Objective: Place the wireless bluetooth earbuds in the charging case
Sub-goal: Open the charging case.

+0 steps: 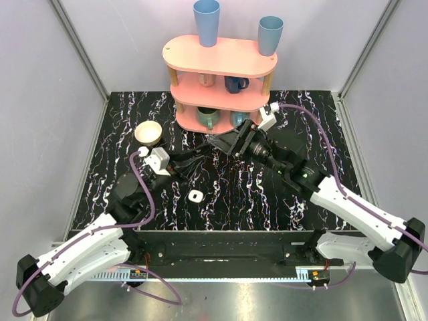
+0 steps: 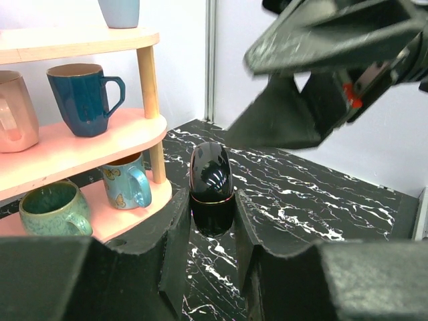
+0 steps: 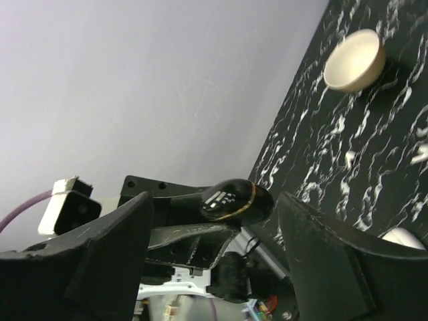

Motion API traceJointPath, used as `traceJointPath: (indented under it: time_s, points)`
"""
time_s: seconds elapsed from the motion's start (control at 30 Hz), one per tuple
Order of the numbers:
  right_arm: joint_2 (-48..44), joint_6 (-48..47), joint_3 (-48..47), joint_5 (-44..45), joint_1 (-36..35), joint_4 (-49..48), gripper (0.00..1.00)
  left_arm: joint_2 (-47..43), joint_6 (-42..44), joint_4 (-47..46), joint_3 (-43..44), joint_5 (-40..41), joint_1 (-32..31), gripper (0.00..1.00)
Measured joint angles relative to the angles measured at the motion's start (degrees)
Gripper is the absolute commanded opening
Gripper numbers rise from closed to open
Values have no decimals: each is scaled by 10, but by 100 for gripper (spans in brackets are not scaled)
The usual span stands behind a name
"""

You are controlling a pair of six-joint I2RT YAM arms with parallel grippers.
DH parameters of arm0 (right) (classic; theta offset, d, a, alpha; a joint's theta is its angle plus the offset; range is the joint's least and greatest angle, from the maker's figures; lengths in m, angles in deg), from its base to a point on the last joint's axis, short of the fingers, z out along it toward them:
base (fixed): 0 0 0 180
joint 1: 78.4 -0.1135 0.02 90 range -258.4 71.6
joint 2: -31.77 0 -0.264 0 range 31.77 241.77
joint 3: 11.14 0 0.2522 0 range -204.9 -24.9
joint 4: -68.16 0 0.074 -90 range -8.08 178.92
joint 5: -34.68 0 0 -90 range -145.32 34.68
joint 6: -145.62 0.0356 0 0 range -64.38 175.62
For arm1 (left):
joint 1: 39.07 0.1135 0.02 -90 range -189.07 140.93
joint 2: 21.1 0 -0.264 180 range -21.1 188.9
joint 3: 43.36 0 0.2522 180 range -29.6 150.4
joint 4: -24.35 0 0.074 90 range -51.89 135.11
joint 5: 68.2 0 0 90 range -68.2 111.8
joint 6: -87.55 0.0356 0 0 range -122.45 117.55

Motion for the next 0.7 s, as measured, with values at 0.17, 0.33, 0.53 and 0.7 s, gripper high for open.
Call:
traceJointPath:
  time_s: [0.17, 0.33, 0.53, 0.7]
  points:
    - [-17, -157, -75, -29, 0, 66, 82, -27, 0, -5, -16, -20, 0, 0]
    - [-12, -309, -171, -85, 0, 176, 82, -43, -2, -23, -18, -59, 0, 0]
    - [4, -426, -197, -133, -1, 294, 82, -42, -3, -40, -18, -107, 0, 0]
    - [17, -466, -197, -144, -1, 351, 81, -39, -17, -69, -18, -132, 0, 0]
